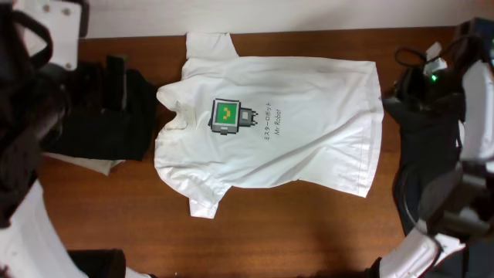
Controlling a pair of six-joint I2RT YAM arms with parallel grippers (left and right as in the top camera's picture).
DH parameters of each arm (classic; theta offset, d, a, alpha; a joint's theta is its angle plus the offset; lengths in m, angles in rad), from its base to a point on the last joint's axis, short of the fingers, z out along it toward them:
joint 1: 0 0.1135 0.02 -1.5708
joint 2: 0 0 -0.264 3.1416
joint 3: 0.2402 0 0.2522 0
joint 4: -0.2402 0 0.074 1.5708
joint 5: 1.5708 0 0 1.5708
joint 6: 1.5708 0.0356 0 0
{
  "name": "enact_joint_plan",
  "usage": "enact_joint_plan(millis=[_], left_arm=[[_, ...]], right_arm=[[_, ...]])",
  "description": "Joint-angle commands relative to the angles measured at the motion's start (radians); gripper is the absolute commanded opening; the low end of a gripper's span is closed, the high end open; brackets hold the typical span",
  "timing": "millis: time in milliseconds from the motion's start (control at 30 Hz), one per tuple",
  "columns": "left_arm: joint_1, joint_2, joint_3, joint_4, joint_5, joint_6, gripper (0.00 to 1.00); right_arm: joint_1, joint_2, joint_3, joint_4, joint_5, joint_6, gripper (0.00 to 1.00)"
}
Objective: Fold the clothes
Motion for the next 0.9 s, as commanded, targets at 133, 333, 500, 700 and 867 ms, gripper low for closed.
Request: enact_joint_plan(millis=[133,333,500,700,867], left_arm=[[0.072,-0.034,-0.22,-0.042,-0.007,-0.067,0.99],[0.072,-0.034,-0.706,0.048,0.159,-0.067,0.99],[0.072,-0.03,-1.13,0.276,0.159,-0.123,0.99],[0.072,-0.007,-1.334,0.429,0.159,-0.124,0.99],[0.072,-0.003,-1.438,0.538,0.159,-0.124,0.99]], right_arm=[[0.014,-0.216,-0.045,-0.204,0.037,0.003,0.59],[0.063,-0.546,-0.678,0.051,0.162,0.194,0.68],[0.063,-0.463,-1.212,0.604,0.041,0.33,0.45],[0.063,-0.416,-1.268,0.762,0.126,0.335,0.39],[0.062,-0.417,-1.132,0.679,0.111,0.164,0.34]])
